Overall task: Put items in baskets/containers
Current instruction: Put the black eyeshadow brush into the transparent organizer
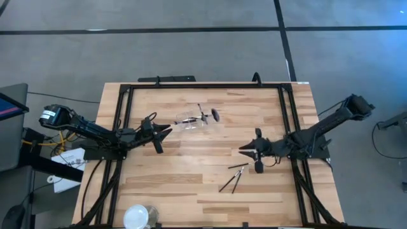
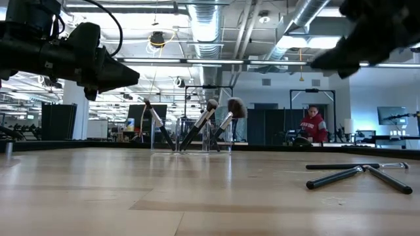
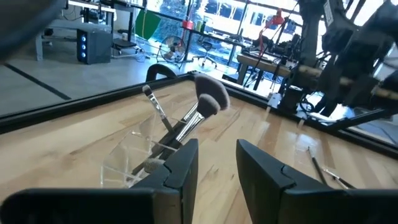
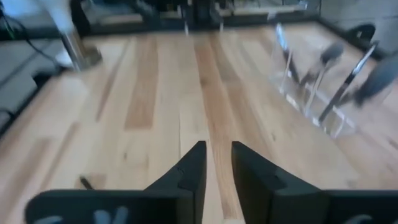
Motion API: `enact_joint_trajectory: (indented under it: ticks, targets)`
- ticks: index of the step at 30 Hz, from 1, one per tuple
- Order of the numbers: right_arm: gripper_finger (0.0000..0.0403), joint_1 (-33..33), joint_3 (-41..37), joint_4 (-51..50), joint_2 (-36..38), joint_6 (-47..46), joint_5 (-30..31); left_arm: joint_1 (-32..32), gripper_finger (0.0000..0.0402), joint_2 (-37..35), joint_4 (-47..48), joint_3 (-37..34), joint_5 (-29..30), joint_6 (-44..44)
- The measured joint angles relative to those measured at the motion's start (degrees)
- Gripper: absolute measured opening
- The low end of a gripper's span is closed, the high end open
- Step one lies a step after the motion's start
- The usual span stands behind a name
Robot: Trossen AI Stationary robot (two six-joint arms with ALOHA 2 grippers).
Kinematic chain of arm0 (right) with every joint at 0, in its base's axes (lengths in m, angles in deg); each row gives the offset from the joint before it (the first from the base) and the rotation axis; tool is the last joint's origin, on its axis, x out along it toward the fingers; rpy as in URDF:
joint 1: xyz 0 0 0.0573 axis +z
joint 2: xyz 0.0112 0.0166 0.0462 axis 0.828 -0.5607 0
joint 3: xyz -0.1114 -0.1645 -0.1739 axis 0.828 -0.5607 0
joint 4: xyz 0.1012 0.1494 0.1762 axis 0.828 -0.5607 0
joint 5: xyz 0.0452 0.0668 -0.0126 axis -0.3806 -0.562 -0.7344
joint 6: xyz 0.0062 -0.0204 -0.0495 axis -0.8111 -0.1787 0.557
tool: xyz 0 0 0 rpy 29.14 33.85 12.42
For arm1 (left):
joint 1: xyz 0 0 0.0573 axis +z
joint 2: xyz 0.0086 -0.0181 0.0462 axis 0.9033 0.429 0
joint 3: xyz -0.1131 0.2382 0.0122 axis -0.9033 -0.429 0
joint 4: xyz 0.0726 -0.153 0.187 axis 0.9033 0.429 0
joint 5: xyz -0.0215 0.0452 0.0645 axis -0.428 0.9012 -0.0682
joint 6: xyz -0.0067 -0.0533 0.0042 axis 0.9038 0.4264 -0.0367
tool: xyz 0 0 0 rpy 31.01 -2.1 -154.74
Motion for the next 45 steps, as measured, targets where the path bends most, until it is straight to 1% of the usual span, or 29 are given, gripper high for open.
enact_joint_trajectory:
  ticks: [7, 10, 13, 16, 20, 23, 27, 30, 34, 39, 40, 43, 45]
  targets:
    - [0.0131, 1.7, -0.5, -1.4, -8.7, -6.7, -0.1, 0.0, 0.0106, 0.0, -0.1, 0.0, 0.0, 1.1]
    - [0.0158, 3.6, -0.5, -2.9, -13.4, -8.4, 0.0, 0.0, 0.0106, 0.0, -0.1, 0.0, 0.0, 2.3]
    - [0.0172, 6.3, -0.6, -3.1, -17.1, -8.5, 0.1, 0.0, 0.0106, 0.0, -0.1, 0.0, 0.0, 3.0]
    - [0.0174, 8.9, -0.6, -3.7, -19.3, -10.5, 0.2, 0.0, 0.0106, 0.0, -0.1, 0.0, 0.0, 3.0]
    - [0.0163, 11.6, -0.9, -6.9, -20.5, -15.2, 0.7, 0.0, 0.0106, 0.0, -0.1, 0.0, 0.0, 2.9]
    - [0.0152, 13.1, -3.6, -6.5, -20.5, -19.7, 1.9, 0.0, 0.0106, 0.0, -0.1, 0.0, 0.0, 2.9]
    - [0.0139, 15.1, -9.4, 1.1, -20.4, -25.1, 4.5, 0.0, 0.0106, 0.0, -0.2, 0.0, 0.0, 3.0]
    - [0.0125, 16.3, -14.1, 6.6, -20.4, -27.1, 7.1, 0.0, 0.0106, 0.0, -0.5, 0.0, 0.0, 3.0]
    - [0.0086, 16.4, -18.0, 13.7, -21.4, -25.8, 8.2, 0.0, 0.0106, 0.0, -1.0, 0.0, 0.0, 3.0]
    - [0.0017, 16.5, -18.2, 16.0, -24.3, -25.5, 10.1, 0.0, 0.0106, 0.0, -2.2, 0.3, -0.4, 4.8]
    - [0.0011, 16.5, -18.2, 16.7, -24.8, -25.5, 10.4, 0.0, 0.0106, 0.0, -2.2, 0.6, -1.6, 5.1]
    - [0.0015, 16.4, -18.3, 19.8, -26.1, -25.0, 10.8, 0.0, 0.0106, 0.2, -2.2, 2.2, -8.6, 5.2]
    - [0.0014, 16.0, -17.1, 20.4, -26.3, -22.0, 10.9, 0.0, 0.0106, 0.7, -2.2, 3.6, -13.3, 5.0]
